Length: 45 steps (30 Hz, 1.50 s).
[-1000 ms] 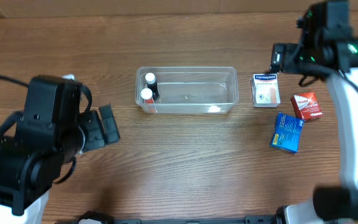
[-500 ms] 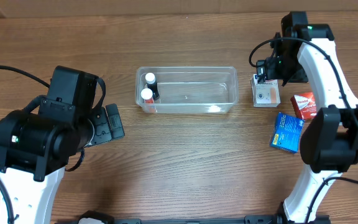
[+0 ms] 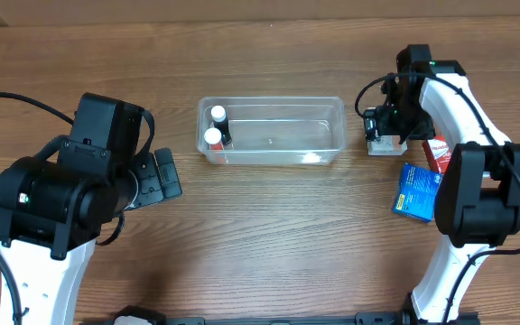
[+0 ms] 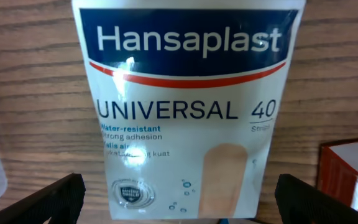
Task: Pack container
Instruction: 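Retract the left arm and reach the right gripper to the Hansaplast box, then grasp the white Hansaplast box and drop it into the container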
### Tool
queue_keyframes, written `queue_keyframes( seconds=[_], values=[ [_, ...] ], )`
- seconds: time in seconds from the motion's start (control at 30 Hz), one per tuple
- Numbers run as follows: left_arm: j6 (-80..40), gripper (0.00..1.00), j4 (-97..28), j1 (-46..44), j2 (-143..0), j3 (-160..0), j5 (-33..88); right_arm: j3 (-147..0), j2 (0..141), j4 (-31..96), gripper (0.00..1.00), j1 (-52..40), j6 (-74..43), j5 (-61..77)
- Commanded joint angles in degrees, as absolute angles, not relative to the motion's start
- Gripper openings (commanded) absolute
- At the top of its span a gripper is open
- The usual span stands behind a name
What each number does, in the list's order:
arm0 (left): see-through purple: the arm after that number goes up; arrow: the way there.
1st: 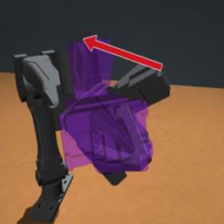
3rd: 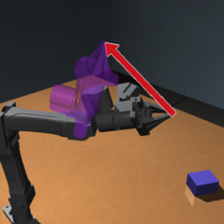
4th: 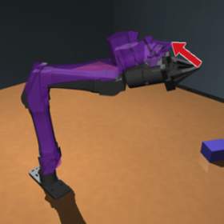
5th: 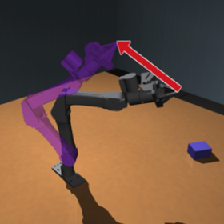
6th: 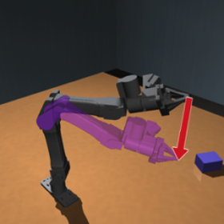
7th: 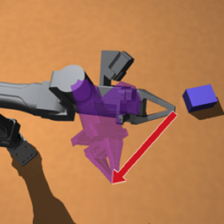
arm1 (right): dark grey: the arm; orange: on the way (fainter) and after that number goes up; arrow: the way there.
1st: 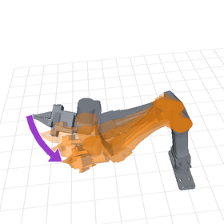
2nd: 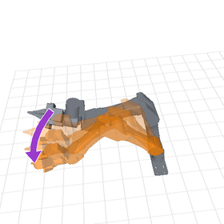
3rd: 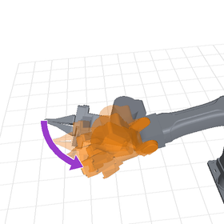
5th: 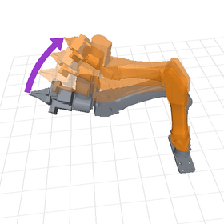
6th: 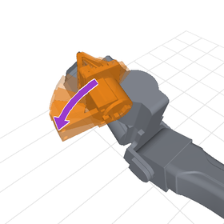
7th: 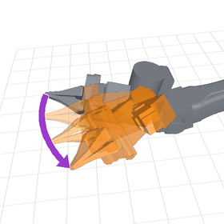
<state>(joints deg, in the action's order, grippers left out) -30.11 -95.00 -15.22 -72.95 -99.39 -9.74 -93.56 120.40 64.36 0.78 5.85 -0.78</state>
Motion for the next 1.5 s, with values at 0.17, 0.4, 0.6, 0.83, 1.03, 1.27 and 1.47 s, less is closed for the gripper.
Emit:
queue_keyframes(
  seconds=[0.17, 0.4, 0.6, 0.83, 1.03, 1.27, 1.47],
  values=[
    [-31.35, 1.00, -94.45, -15.00, -73.12, -99.07, -10.94, -88.36, 120.05, 56.45, 1.00, 1.26, 6.07, -0.32],
    [-31.35, 1.00, -94.45, -15.00, -73.12, -99.07, -10.92, -87.07, 120.05, 52.90, 0.94, 1.26, 6.02, -0.32],
    [-31.35, 1.00, -94.41, -15.00, -73.12, -99.07, -10.92, -87.07, 120.05, 52.95, 0.74, 1.26, 6.02, -0.30],
    [-31.33, 1.00, -94.43, -15.00, -73.12, -99.07, -10.92, -87.53, 119.79, 54.63, 0.72, 1.26, 4.45, -0.32],
    [-31.33, 1.00, -94.41, -15.00, -73.12, -99.07, -10.92, -90.94, 112.49, 59.37, 0.72, 1.02, 2.79, -0.32],
    [-31.33, 1.00, -94.15, -15.00, -73.12, -99.07, -10.92, -92.71, 94.43, 62.52, 0.70, -5.41, -0.27, 0.16],
    [-31.35, 1.00, -94.15, -15.00, -73.12, -99.07, -10.92, -92.64, 90.87, 63.07, 0.71, -19.46, -6.55, 0.12]
  ],
)
